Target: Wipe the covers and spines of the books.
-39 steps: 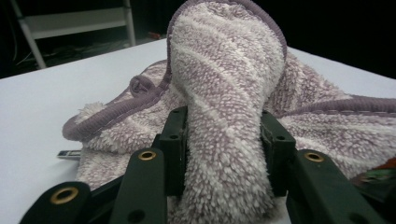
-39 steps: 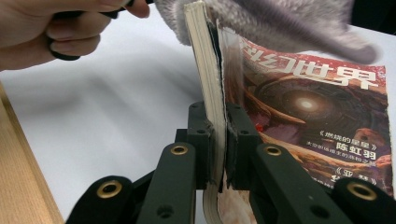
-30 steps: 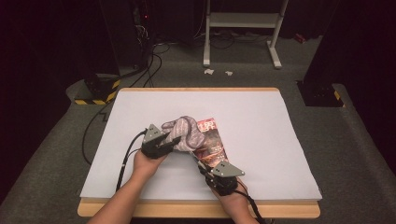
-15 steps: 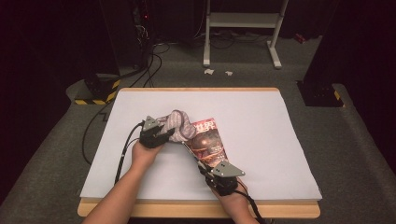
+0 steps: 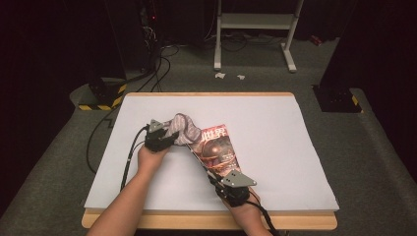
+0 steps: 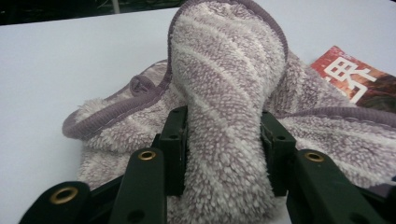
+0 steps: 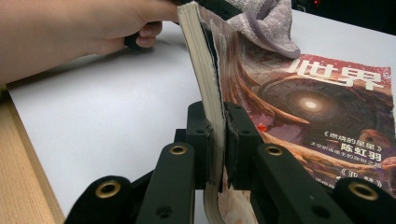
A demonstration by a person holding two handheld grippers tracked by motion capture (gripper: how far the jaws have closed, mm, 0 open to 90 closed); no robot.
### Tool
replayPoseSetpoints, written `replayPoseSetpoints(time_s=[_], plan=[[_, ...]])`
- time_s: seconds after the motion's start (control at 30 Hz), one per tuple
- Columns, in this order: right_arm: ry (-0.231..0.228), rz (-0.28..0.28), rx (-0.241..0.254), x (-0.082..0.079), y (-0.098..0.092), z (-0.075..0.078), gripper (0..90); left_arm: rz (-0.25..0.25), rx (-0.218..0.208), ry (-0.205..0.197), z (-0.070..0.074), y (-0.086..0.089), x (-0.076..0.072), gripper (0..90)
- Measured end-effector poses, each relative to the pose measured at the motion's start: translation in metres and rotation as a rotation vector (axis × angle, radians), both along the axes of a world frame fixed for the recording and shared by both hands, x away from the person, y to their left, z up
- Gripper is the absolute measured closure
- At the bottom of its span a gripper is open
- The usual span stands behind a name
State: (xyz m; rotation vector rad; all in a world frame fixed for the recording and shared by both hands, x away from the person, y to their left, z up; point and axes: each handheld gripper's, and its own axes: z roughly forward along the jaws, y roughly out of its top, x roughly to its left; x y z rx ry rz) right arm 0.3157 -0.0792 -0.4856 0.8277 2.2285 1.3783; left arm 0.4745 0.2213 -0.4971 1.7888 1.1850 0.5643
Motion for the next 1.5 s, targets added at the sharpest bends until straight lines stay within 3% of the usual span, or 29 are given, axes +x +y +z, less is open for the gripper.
replayPoseSetpoints(time_s=[0.67, 1.07, 1.3, 1.5], plan=[[-0.005, 0.0, 0.003, 0.0, -0.001, 0.001, 82.1, 0.021, -0.006, -0.001, 0.007, 0.005, 0.001, 60.5], [-0.005, 0.005, -0.001, 0.0, -0.001, 0.0, 81.8, 0.021, -0.016, -0.059, 0.031, 0.02, -0.019, 60.5], [-0.004, 0.007, -0.001, 0.0, 0.0, 0.0, 81.5, 0.039, 0.003, -0.072, 0.035, 0.036, -0.033, 60.4], [-0.004, 0.006, 0.001, 0.0, 0.0, 0.0, 81.5, 0.092, 0.023, -0.068, 0.034, 0.057, -0.041, 60.3]])
